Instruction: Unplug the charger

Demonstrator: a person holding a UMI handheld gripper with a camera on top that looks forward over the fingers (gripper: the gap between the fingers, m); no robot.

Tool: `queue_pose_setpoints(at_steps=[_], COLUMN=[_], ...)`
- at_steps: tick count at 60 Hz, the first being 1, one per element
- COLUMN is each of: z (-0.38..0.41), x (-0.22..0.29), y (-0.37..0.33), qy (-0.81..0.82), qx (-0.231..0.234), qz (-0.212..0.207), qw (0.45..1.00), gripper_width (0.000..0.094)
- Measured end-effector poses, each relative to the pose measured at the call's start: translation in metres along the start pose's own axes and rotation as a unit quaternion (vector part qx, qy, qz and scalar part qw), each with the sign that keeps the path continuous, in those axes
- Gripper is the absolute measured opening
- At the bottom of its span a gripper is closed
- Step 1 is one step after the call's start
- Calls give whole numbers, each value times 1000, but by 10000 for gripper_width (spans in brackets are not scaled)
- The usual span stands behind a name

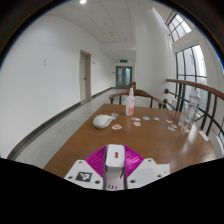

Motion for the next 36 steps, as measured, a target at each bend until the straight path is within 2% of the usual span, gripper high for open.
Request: queue_pose_setpoints(at_steps=[1, 12, 19, 22, 27, 33, 36], z=[3, 7, 6, 7, 2, -5, -21], x=[-1, 5, 6, 18, 60, 84, 91], y=[2, -3, -4, -18, -68, -106, -116], qy=[-1, -16, -16, -26, -44, -27, -21], qx=[4, 1, 3, -3, -36, -10, -25], qz=[1, -20, -26, -56, -140, -160, -161], qw=[1000, 1000, 1000, 998, 989, 987, 986], gripper_width=[220, 147, 137, 137, 137, 137, 137])
Point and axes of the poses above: the point between the fingertips, and its own axes, seen from behind it with the camera up: z to the left, x up, y forward, the way the camera looks, the point moved 8 cm from there along -y, backward, against the way the camera looks, and after that the axes turned 14 degrees about z, right-handed, at the moved point
